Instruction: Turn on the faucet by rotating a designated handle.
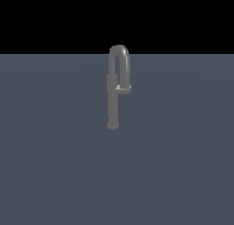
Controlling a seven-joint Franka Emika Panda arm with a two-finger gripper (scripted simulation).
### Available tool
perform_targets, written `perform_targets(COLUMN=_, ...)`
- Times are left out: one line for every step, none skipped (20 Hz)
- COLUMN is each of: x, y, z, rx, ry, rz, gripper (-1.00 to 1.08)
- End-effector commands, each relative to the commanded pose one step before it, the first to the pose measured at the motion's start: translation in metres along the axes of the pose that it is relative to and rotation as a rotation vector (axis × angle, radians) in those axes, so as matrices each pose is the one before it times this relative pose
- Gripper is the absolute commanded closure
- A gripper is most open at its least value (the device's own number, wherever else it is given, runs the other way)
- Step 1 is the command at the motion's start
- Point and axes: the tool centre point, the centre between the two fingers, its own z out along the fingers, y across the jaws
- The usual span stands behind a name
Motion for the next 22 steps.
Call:
perform_targets(x=0.01435, y=-0.00163, z=0.00175, rx=0.03138, ry=-0.04114, rz=0.03343, gripper=1.08)
perform_targets(x=0.00569, y=-0.00067, z=0.00066, rx=0.01261, ry=-0.01648, rz=0.01324, gripper=1.08)
perform_targets(x=0.00571, y=-0.00068, z=0.00065, rx=0.01268, ry=-0.01656, rz=0.01329, gripper=1.08)
perform_targets(x=0.00574, y=-0.00068, z=0.00065, rx=0.01275, ry=-0.01664, rz=0.01334, gripper=1.08)
perform_targets(x=0.00577, y=-0.00068, z=0.00065, rx=0.01283, ry=-0.01673, rz=0.01339, gripper=1.08)
perform_targets(x=0.00579, y=-0.00068, z=0.00065, rx=0.01291, ry=-0.01681, rz=0.01344, gripper=1.08)
perform_targets(x=0.00582, y=-0.00068, z=0.00065, rx=0.01298, ry=-0.0169, rz=0.01349, gripper=1.08)
perform_targets(x=0.00584, y=-0.00069, z=0.00065, rx=0.01305, ry=-0.01697, rz=0.01354, gripper=1.08)
perform_targets(x=0.00587, y=-0.00069, z=0.00065, rx=0.01313, ry=-0.01707, rz=0.01359, gripper=1.08)
perform_targets(x=0.0059, y=-0.00069, z=0.00065, rx=0.01321, ry=-0.01716, rz=0.01365, gripper=1.08)
perform_targets(x=0.00592, y=-0.00069, z=0.00065, rx=0.01329, ry=-0.01725, rz=0.0137, gripper=1.08)
perform_targets(x=0.00595, y=-0.00068, z=0.00065, rx=0.01338, ry=-0.01735, rz=0.01376, gripper=1.08)
perform_targets(x=0.00598, y=-0.00069, z=0.00065, rx=0.01346, ry=-0.01745, rz=0.01382, gripper=1.08)
perform_targets(x=0.00601, y=-0.00069, z=0.00065, rx=0.01355, ry=-0.01756, rz=0.01388, gripper=1.08)
perform_targets(x=0.00604, y=-0.00069, z=0.00065, rx=0.01365, ry=-0.01768, rz=0.01395, gripper=1.08)
perform_targets(x=0.00608, y=-0.00069, z=0.00065, rx=0.01375, ry=-0.0178, rz=0.01403, gripper=1.08)
perform_targets(x=0.00612, y=-0.00069, z=0.00065, rx=0.01385, ry=-0.01793, rz=0.01412, gripper=1.08)
perform_targets(x=0.00615, y=-0.00069, z=0.00066, rx=0.01396, ry=-0.01807, rz=0.01421, gripper=1.08)
perform_targets(x=0.0062, y=-0.00069, z=0.00066, rx=0.01409, ry=-0.01822, rz=0.01431, gripper=1.08)
perform_targets(x=0.00625, y=-0.00069, z=0.00066, rx=0.01422, ry=-0.01839, rz=0.01443, gripper=1.08)
perform_targets(x=0.00629, y=-0.0007, z=0.00066, rx=0.01435, ry=-0.01856, rz=0.01454, gripper=1.08)
perform_targets(x=0.00635, y=-0.00069, z=0.00066, rx=0.0145, ry=-0.01876, rz=0.01468, gripper=1.08)
